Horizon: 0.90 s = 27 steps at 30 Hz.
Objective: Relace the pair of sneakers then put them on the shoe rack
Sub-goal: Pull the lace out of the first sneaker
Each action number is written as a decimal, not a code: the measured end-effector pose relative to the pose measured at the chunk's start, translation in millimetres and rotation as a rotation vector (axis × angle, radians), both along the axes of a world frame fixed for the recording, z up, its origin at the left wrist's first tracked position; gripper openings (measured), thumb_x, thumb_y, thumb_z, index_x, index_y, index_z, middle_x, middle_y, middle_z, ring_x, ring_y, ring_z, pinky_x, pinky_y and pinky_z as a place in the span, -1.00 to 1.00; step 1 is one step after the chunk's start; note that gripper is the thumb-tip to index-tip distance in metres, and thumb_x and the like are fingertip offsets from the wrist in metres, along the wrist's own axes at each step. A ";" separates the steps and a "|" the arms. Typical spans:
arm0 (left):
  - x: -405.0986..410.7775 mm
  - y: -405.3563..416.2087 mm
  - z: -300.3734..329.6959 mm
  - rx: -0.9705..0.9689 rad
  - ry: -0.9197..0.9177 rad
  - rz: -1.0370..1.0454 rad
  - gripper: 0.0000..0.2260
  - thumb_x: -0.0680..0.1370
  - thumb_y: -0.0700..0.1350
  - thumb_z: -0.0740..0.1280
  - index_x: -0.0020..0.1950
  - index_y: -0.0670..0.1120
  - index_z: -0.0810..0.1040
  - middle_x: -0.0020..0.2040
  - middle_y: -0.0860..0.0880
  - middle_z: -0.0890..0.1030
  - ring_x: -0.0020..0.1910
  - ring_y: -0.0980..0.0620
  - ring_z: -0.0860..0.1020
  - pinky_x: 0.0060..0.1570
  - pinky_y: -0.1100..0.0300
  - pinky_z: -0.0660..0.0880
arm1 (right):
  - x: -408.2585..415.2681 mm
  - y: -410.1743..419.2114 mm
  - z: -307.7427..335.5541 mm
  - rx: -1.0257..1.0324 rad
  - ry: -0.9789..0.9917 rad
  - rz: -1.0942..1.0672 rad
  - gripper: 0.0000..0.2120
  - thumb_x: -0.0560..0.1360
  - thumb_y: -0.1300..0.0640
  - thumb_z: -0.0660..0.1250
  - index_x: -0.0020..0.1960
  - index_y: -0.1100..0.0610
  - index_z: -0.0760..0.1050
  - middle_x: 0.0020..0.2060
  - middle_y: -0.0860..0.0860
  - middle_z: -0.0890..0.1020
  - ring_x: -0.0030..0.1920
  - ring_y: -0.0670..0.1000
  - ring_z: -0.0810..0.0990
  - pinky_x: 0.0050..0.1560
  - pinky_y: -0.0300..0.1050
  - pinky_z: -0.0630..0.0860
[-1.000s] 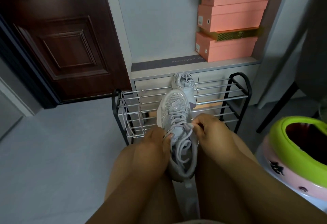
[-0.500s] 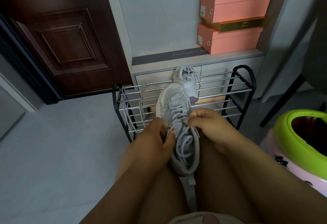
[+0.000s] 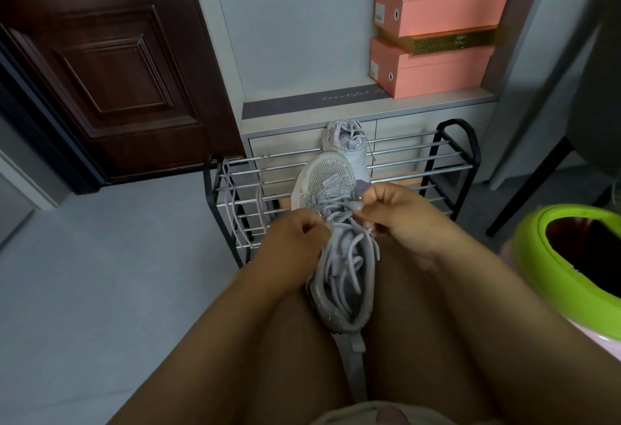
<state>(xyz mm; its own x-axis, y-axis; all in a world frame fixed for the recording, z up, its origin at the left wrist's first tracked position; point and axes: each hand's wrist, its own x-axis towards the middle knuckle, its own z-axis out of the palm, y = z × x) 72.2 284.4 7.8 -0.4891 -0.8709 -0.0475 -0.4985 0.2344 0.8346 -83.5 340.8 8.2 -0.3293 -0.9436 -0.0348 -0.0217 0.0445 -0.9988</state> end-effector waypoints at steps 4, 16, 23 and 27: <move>7.7 -5.5 5.7 0.044 0.011 -0.060 -0.75 0.61 -0.06 0.23 -0.05 -0.25 0.54 -0.17 -0.14 0.60 -0.25 0.04 0.50 -0.15 0.13 0.46 | -7.3 -0.2 2.2 0.001 -0.075 0.010 -0.79 0.45 0.38 0.33 -0.20 0.11 0.41 -0.49 -0.04 0.51 -0.45 -0.13 0.44 -0.36 -0.31 0.39; 9.5 -31.8 20.5 0.495 0.593 -0.051 -0.80 0.57 -0.28 0.23 -0.26 -0.14 0.46 -0.44 -0.04 0.39 -0.43 0.05 0.40 -0.21 0.13 0.52 | -24.7 -11.7 21.1 0.039 -0.164 -0.010 -0.72 0.44 0.49 0.15 -0.20 0.12 0.36 -0.55 0.05 0.31 -0.62 -0.09 0.17 -0.54 -0.31 0.24; 20.8 -31.0 29.6 0.097 0.181 -0.005 -0.95 0.53 -0.13 0.35 -0.09 -0.08 0.50 -0.43 0.04 0.49 -0.49 0.12 0.43 -0.45 0.25 0.42 | -28.2 -0.4 9.9 0.029 0.350 0.115 -0.83 0.38 0.34 0.42 -0.23 0.15 0.46 -0.53 -0.13 0.45 -0.54 -0.16 0.33 -0.44 -0.21 0.30; 15.7 -28.0 22.4 -0.096 -0.196 -0.086 -0.84 0.48 0.07 0.40 -0.04 0.02 0.55 -0.20 0.06 0.61 -0.28 0.14 0.55 -0.30 0.24 0.43 | -24.8 1.9 5.7 0.042 0.466 0.127 -0.79 0.35 0.19 0.51 -0.21 0.11 0.47 -0.38 -0.09 0.55 -0.48 -0.25 0.42 -0.40 -0.35 0.34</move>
